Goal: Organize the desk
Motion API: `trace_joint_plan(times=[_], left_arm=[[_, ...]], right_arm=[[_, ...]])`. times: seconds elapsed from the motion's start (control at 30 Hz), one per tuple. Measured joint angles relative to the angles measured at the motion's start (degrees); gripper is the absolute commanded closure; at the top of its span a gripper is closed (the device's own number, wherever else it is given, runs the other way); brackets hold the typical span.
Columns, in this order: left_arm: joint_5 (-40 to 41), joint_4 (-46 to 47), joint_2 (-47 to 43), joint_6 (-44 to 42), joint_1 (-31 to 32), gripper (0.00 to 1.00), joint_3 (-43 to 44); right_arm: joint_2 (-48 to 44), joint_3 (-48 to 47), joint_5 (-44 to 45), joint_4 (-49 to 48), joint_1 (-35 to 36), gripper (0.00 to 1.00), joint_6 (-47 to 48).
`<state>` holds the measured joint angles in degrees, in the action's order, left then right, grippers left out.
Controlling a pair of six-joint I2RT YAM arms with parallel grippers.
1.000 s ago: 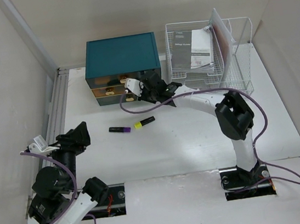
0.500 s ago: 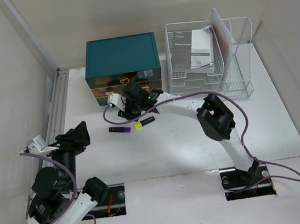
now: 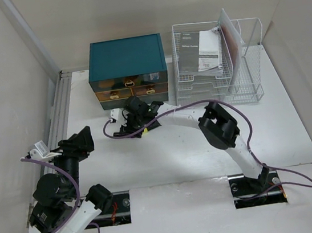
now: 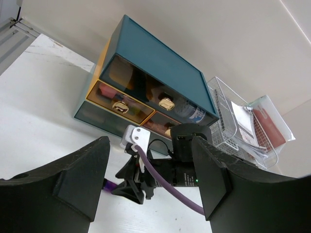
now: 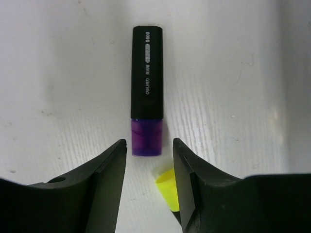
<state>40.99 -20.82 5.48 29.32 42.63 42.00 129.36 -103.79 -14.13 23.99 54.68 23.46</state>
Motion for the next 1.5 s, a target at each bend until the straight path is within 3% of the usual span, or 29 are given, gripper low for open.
trace_joint_plan(times=[0.63, 0.97, 1.1, 1.33, 1.5], left_arm=[[-0.02, 0.0, 0.0, 0.0, 0.0, 0.35, 0.0], [-0.02, 0.0, 0.0, 0.0, 0.0, 0.35, 0.0], [-0.07, 0.0, 0.0, 0.0, 0.0, 0.35, 0.0], [-0.7, 0.59, 0.76, -0.5, 0.0, 0.39, -0.04], [-3.58, 2.86, 8.59, -0.11, 0.0, 0.39, -0.28]], right_arm=[[4.5, -3.96, 1.07, -0.46, 0.72, 0.41, -6.71], [5.81, -5.09, 1.11, -0.42, 0.9, 0.74, -6.49], [4.76, -3.13, 0.07, -0.87, 0.87, 0.94, -5.16], [-4.68, 9.97, -0.92, 0.31, 0.92, 0.99, -2.51], [-17.2, 20.09, 3.82, 1.46, 0.9, 1.0, 0.04]])
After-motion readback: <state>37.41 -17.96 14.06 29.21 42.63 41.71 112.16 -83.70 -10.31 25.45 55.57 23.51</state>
